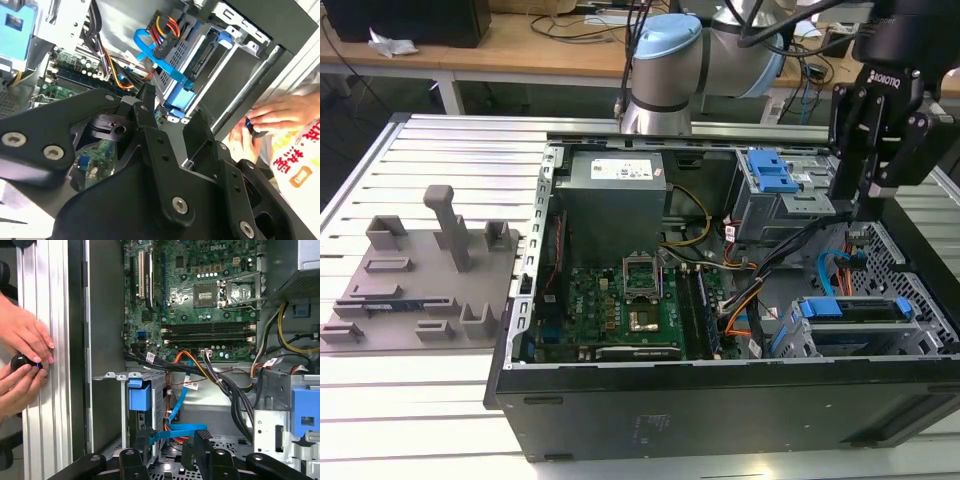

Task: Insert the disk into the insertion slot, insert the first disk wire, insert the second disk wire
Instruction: 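Insert the first disk wire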

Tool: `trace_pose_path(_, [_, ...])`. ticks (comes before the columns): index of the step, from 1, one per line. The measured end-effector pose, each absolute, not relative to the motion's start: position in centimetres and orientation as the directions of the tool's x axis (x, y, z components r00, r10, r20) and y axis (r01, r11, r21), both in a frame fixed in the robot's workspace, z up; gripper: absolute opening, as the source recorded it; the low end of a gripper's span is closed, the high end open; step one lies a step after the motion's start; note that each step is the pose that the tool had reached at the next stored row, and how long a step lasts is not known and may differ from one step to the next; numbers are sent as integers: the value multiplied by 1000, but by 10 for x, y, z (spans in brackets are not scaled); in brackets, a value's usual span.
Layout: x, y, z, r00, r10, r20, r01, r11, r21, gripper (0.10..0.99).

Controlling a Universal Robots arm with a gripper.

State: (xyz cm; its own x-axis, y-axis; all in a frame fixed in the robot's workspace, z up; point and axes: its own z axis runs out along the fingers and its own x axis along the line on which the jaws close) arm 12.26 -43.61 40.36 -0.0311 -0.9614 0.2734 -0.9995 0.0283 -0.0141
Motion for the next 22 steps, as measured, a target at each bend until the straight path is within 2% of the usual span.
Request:
trace_pose_path(4, [123,-436,401,-95,-953,288,-995,93,-21,502])
trace_pose_path(6, [123,-426,400,-101,-929,355,-995,95,-34,502])
trace_pose_path(8, [123,-407,397,-101,-917,385,-995,93,-37,502])
trace_pose_path(14, [147,-404,380,-101,-916,387,-995,93,-38,502])
trace_pose_path(19, [147,-404,377,-129,-913,386,-991,109,-75,502])
trace_pose_path(22, [147,-404,376,-153,-908,391,-988,132,-79,502])
